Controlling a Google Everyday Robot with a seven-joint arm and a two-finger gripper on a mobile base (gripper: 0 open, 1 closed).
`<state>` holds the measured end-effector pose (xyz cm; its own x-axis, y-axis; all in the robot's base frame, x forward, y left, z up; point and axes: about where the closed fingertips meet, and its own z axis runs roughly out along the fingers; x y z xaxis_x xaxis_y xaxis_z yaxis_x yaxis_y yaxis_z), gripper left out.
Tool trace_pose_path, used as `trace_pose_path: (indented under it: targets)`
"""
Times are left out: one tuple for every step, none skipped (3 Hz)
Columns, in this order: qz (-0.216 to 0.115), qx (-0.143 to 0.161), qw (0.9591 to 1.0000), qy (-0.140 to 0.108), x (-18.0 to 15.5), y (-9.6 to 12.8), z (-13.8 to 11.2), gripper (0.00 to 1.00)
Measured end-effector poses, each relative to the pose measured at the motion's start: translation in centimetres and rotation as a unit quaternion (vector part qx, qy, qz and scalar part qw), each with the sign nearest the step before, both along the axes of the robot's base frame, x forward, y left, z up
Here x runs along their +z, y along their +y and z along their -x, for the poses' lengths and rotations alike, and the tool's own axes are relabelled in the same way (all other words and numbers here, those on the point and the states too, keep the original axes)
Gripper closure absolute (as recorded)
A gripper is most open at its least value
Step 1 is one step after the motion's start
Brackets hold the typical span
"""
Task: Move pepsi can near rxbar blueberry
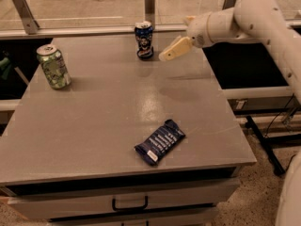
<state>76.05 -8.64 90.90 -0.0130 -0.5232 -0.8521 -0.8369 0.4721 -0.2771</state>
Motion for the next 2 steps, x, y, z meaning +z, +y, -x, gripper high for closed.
trace_pose_path:
  targets:
    - [-0.061,0.009,0.9981,0.002,-0.5,2.5,-2.9,0.0]
    - [-0.088,0.025,0.9958,0.011,-0.8,5.1,-4.1,0.0]
